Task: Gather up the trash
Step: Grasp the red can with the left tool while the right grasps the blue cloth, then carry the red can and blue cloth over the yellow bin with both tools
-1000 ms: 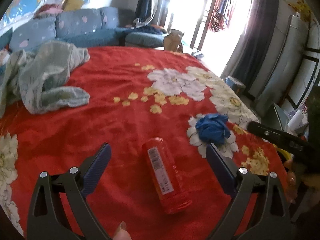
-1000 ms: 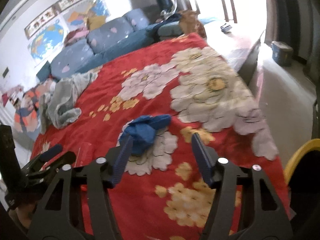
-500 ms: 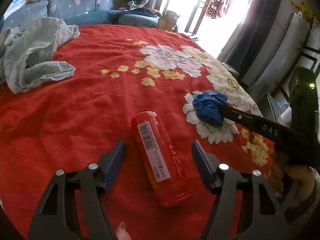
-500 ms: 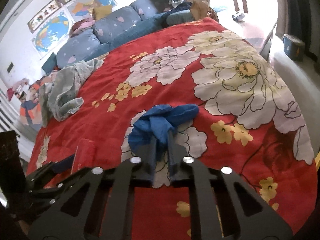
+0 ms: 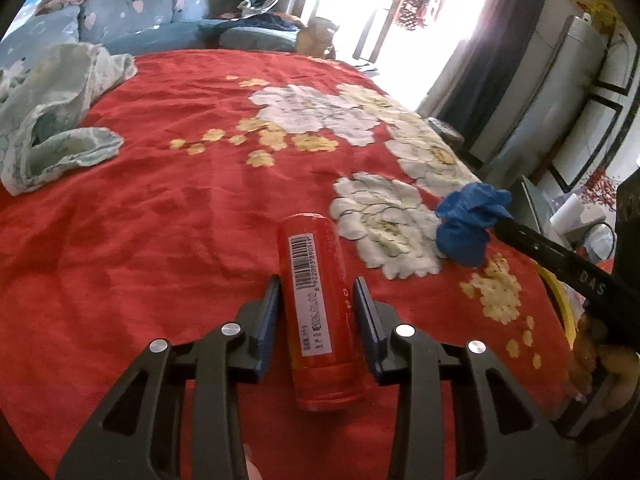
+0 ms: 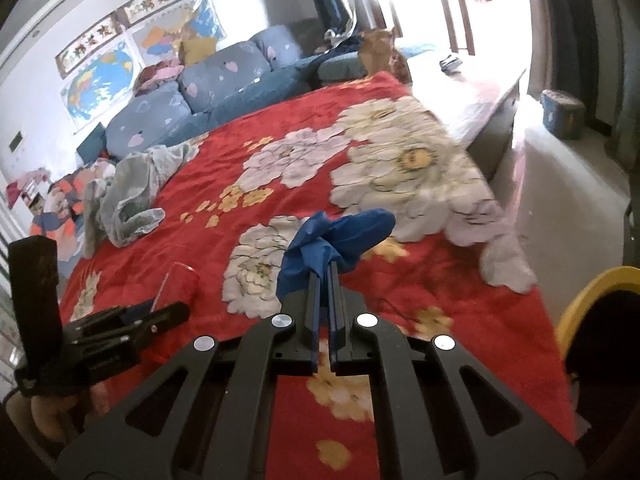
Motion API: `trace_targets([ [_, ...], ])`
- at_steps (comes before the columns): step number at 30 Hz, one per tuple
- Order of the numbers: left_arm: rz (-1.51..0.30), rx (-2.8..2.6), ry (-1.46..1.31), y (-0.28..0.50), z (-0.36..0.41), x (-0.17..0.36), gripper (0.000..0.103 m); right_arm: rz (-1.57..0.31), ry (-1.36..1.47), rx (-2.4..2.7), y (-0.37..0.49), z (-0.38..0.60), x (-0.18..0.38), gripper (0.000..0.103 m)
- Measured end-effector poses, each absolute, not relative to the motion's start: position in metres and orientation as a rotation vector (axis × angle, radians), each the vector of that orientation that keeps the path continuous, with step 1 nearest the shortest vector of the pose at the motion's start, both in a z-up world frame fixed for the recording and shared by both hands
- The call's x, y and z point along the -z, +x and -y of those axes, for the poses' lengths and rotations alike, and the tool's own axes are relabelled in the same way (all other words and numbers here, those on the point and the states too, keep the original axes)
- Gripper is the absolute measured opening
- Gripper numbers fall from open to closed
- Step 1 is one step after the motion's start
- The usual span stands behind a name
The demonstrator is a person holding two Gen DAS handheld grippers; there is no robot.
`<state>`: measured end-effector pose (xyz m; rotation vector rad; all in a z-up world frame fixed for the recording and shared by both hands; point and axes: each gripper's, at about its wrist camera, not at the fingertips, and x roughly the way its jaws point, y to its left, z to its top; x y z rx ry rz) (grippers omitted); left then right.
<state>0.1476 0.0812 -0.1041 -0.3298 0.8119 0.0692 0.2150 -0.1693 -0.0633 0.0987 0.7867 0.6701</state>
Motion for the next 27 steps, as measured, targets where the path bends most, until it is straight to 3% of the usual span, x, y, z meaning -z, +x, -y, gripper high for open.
trace_targets([
  [27, -0.739, 0.151, -0.197, 0.155, 0.016, 0.059, 0.033, -0.712, 0.218, -0.453, 0.194, 0.308, 0.048, 0.001],
])
